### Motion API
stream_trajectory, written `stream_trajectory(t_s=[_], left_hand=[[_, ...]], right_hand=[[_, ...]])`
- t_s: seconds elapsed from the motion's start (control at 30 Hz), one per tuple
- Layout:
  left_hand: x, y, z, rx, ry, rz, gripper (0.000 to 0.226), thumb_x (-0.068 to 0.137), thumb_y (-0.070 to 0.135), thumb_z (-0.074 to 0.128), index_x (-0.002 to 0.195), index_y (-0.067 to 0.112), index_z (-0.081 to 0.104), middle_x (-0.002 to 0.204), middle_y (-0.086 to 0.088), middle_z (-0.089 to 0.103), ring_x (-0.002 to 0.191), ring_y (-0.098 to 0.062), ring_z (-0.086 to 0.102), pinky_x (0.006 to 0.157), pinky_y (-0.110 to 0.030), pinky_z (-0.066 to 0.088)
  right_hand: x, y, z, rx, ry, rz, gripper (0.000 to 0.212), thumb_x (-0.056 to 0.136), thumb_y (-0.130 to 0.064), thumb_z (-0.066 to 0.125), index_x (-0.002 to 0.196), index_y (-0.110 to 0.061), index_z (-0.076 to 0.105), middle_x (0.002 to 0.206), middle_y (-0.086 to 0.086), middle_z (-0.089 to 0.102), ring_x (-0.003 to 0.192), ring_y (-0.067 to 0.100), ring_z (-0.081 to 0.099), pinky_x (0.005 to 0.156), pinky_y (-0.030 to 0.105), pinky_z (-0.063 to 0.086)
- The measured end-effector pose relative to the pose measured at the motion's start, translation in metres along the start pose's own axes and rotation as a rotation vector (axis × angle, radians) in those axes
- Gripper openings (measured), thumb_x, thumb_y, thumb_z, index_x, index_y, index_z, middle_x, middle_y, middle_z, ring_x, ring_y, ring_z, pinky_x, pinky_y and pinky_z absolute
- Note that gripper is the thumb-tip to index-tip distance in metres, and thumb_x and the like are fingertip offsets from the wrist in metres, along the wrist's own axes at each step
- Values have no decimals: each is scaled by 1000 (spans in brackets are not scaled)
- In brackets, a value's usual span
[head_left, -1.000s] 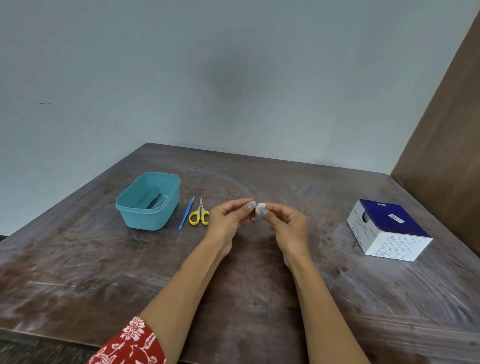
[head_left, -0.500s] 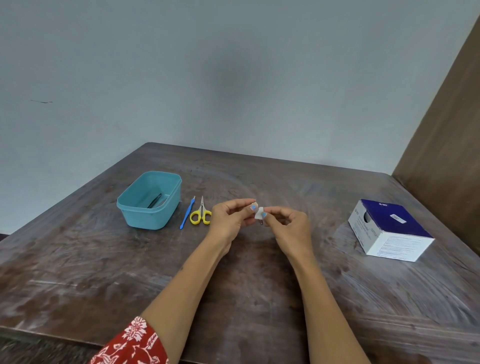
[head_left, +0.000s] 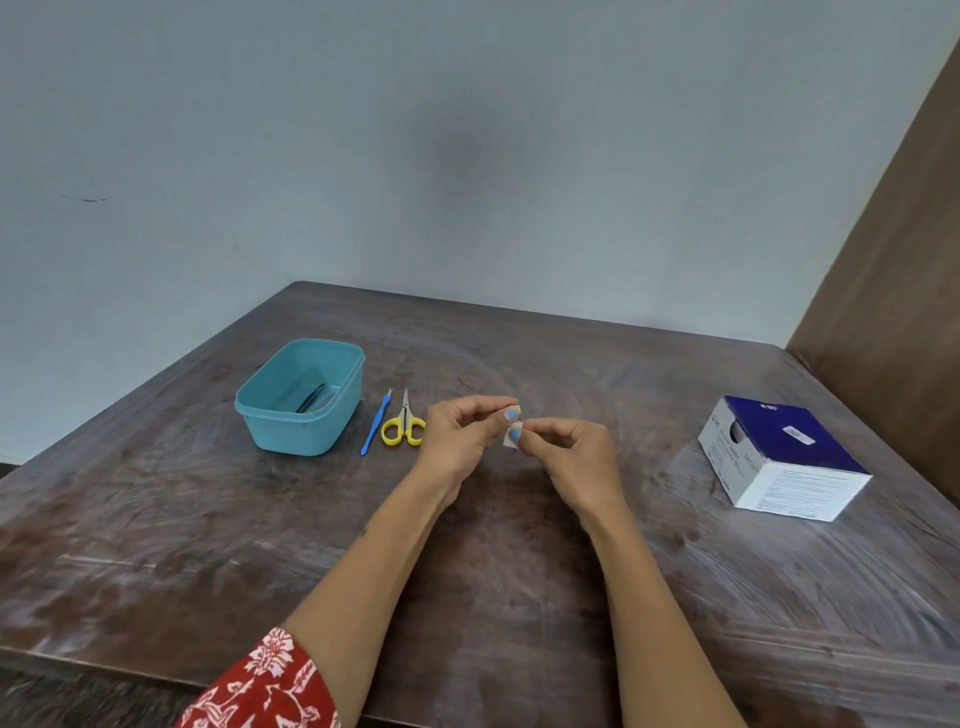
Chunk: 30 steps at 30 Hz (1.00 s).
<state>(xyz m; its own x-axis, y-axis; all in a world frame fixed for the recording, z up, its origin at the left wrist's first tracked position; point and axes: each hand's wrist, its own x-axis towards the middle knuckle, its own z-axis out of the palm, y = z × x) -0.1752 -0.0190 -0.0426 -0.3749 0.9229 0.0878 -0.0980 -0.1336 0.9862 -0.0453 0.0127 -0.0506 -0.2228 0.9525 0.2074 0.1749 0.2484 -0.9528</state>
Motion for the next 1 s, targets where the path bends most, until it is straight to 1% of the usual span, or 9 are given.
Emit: stream_trajectory(t_s=[0.13, 0.27, 0.33, 0.43, 0.6, 0.7, 0.83, 0.93, 1.0], left_hand=[[1, -1, 0, -4, 16, 14, 13, 81, 6, 67, 93, 8, 71, 77, 2, 69, 59, 8, 61, 52, -5, 44], [2, -2, -1, -47, 36, 3, 16, 83, 3, 64, 98, 1, 69, 78, -1, 68, 68, 0, 64, 66, -12, 51], [2, -1, -1, -53, 28, 2, 16, 83, 4, 64, 98, 2, 68, 79, -1, 68, 64, 3, 63, 58, -8, 47], [0, 0, 1, -59, 38, 13, 18, 83, 4, 64, 100, -1, 67, 78, -2, 67, 51, 9, 57, 46, -4, 38], [0, 0, 1, -40, 43, 13, 18, 83, 6, 64, 100, 1, 68, 75, 1, 66, 46, 10, 53, 46, -2, 37], [-1, -1, 2, -20, 24, 18, 12, 82, 6, 66, 93, 7, 70, 75, 4, 67, 51, 9, 56, 47, -3, 39], [0, -1, 1, -2, 30, 26, 11, 81, 6, 67, 87, 14, 70, 83, 2, 70, 76, 0, 63, 63, -7, 47], [0, -1, 1, 10, 33, 32, 13, 81, 3, 66, 88, 14, 70, 85, 2, 70, 79, -3, 64, 66, -9, 50], [0, -1, 0, 4, 27, 38, 14, 81, 3, 66, 87, 15, 70, 84, 2, 70, 78, -3, 64, 67, -9, 50]], right_hand=[[-1, -1, 2, 37, -10, -14, 8, 79, -20, 75, 80, -27, 76, 74, -8, 74, 73, 5, 70, 69, 19, 51], [-1, 0, 3, 40, -43, 25, 13, 81, -16, 72, 81, -28, 76, 73, -9, 73, 73, 4, 68, 68, 22, 52], [0, -1, 3, 200, -46, 62, 14, 84, -12, 69, 86, -25, 75, 77, -6, 75, 73, 5, 68, 62, 21, 53], [1, -3, 3, 374, -5, 108, 14, 86, -8, 65, 97, -11, 73, 79, -2, 75, 74, 10, 70, 59, 22, 55], [2, -4, 0, 522, 53, 148, 17, 88, -3, 61, 104, -3, 68, 86, 9, 70, 70, 14, 70, 63, 23, 58], [1, -4, 0, 490, 5, 137, 19, 87, 2, 61, 104, -2, 67, 82, 6, 72, 69, 12, 70, 65, 21, 57], [1, -4, 3, 438, -3, 119, 15, 88, 0, 60, 96, -6, 71, 78, 6, 74, 74, 17, 71, 66, 22, 58], [-1, -7, 4, 453, -14, 104, 9, 82, -6, 70, 84, -14, 74, 78, 10, 74, 74, 19, 70, 68, 25, 58], [-2, -6, 4, 419, -32, 84, 11, 77, -6, 75, 85, -14, 74, 78, 9, 75, 73, 18, 70, 70, 26, 59]])
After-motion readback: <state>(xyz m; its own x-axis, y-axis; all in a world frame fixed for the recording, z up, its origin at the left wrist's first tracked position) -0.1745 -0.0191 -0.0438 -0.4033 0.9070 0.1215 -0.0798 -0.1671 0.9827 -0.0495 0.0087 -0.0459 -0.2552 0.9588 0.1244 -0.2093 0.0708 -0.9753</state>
